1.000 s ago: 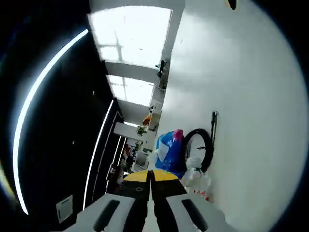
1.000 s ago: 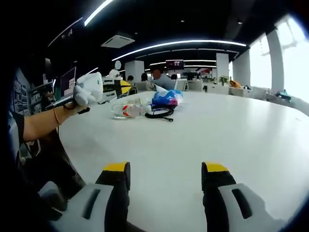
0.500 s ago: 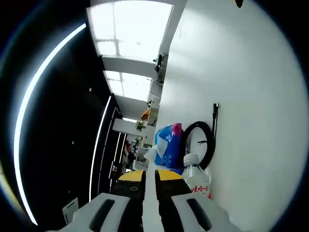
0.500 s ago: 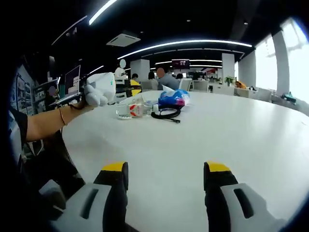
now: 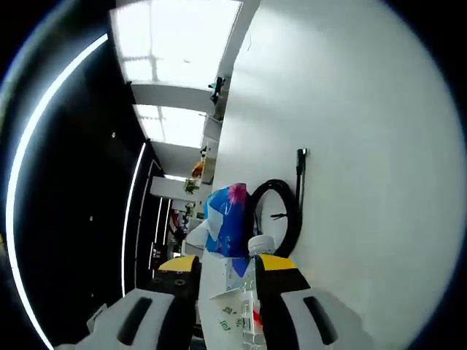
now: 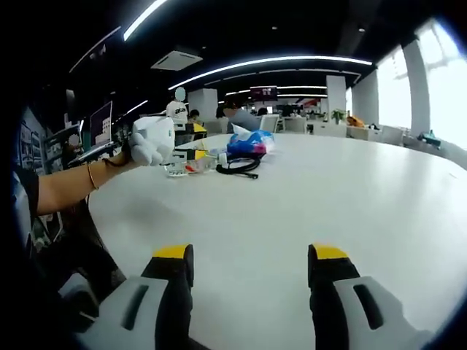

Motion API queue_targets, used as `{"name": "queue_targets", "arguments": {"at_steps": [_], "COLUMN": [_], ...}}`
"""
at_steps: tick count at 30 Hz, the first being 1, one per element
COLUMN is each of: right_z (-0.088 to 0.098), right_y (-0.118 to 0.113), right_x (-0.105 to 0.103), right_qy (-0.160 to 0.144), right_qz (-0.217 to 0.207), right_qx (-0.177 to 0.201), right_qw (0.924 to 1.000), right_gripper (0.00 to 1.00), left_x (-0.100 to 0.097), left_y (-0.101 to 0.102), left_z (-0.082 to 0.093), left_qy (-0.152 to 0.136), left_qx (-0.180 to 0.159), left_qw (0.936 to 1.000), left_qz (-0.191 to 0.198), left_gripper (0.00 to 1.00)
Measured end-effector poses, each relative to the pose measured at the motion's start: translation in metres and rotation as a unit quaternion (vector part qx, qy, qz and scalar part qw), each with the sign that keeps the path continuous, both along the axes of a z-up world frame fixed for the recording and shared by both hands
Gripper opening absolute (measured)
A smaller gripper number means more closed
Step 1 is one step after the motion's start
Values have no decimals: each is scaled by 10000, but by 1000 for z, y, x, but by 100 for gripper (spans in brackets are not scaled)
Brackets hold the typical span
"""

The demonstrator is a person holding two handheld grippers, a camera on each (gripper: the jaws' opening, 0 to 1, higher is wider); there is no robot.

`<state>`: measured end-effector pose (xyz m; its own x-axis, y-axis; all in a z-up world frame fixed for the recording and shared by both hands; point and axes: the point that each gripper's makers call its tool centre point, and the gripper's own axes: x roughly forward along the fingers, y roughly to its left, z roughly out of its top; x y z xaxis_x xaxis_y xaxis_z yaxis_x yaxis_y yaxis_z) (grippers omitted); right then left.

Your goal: Arrange the tabletop items into an orderly group along one side of the table until the central work area is clear of visible clutter.

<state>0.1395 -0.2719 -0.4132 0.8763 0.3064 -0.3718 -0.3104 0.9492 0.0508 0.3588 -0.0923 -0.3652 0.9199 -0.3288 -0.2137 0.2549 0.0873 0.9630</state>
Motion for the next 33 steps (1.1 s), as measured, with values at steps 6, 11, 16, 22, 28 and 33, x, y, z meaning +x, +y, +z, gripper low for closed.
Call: {"name": "queue_targets", "arguments": {"at_steps": [6, 11, 16, 22, 28, 33], "right_z": [-3, -7, -11, -13, -14, -15], "right_y": [-6, -11, -11, -9, -9, -9], "right_x": [1, 4, 6, 8, 8, 7], "right_qy": [33, 79, 127, 156, 164, 180], "right_qz": [-73, -126, -115, -60, -41, -60], "right_qx": [23, 10, 23, 33, 39, 60], "right_qw": [10000, 9999, 9999, 9999, 9999, 9998], "right_gripper": [61, 61, 61, 61, 61, 61], "left_x": [22, 28, 32, 36, 34, 37], "left_y": [-5, -7, -1, 2, 1, 0], "left_z": [-15, -25, -32, -41, -51, -52], "left_qy": [57, -22, 47, 342, 653, 540], "left_qx": [73, 375, 532, 502, 811, 1115], "left_qw": [9999, 9991, 9978, 9960, 9916, 9895], "left_qz": [127, 191, 396, 661, 769, 738], "left_gripper": [36, 36, 36, 38, 26, 25]}}
